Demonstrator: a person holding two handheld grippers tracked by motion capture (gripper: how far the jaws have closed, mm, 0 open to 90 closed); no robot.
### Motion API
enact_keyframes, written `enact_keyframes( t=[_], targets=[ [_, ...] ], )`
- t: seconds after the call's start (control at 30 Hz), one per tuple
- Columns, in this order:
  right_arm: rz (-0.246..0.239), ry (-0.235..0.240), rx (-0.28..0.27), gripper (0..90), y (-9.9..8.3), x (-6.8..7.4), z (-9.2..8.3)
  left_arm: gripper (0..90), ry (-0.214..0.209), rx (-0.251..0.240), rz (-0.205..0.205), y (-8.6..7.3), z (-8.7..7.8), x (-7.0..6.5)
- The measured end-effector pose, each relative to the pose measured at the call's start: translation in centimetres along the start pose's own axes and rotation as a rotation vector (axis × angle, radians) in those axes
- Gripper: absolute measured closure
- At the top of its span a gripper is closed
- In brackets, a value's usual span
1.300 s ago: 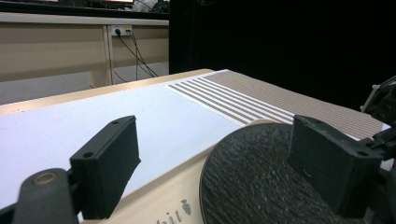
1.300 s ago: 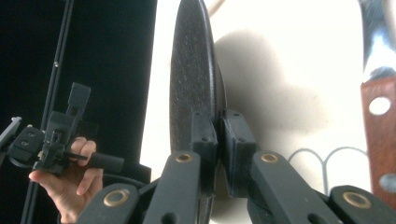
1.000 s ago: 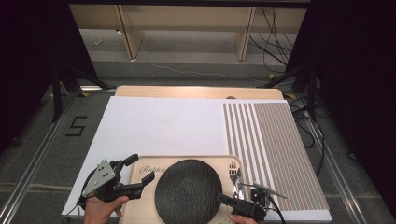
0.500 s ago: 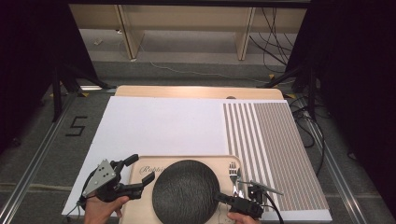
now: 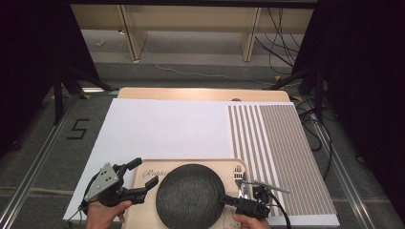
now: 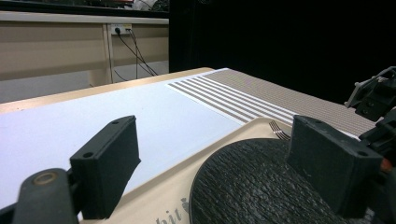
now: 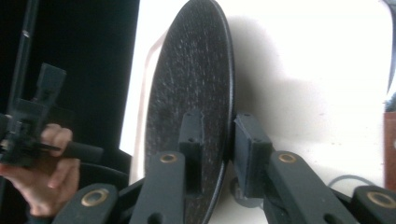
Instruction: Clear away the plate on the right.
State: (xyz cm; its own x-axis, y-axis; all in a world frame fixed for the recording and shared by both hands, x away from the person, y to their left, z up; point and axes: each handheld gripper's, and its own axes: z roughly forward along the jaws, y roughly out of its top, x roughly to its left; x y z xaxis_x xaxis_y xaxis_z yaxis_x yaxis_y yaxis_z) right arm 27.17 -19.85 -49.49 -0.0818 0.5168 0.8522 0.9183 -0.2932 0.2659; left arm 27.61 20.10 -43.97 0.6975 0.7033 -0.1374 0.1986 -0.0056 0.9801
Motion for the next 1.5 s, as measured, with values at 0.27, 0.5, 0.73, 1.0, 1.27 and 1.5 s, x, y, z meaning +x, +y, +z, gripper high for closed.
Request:
enact_keyframes(
  t=[0.27,0.5,0.73,1.0,1.27,1.5],
  targets=[
    [-0.061,-0.076,0.067,48.8,0.1,1.0,0.3,15.8,0.005,0.005,0.003,0.0,-0.1,0.0],
    [-0.175,-0.104,0.02,35.7,0.8,2.3,-0.6,15.8,0.0,0.0,0.0,0.0,0.0,0.0],
    [-0.333,-0.129,-0.025,17.3,1.0,3.0,-0.9,15.8,0.005,0.012,0.002,0.0,0.0,-0.1],
    [-0.572,-0.178,-0.137,17.3,0.9,4.7,-1.5,15.8,0.003,0.016,0.001,0.0,0.0,-0.1],
    [-0.764,-0.212,-0.246,16.7,0.8,6.0,-2.4,15.8,-0.006,0.015,-0.023,-0.1,0.0,0.0],
    [-0.841,-0.222,-0.294,16.2,1.0,6.1,-2.9,15.8,-0.009,0.021,-0.017,-0.1,0.0,-0.2]
  ],
)
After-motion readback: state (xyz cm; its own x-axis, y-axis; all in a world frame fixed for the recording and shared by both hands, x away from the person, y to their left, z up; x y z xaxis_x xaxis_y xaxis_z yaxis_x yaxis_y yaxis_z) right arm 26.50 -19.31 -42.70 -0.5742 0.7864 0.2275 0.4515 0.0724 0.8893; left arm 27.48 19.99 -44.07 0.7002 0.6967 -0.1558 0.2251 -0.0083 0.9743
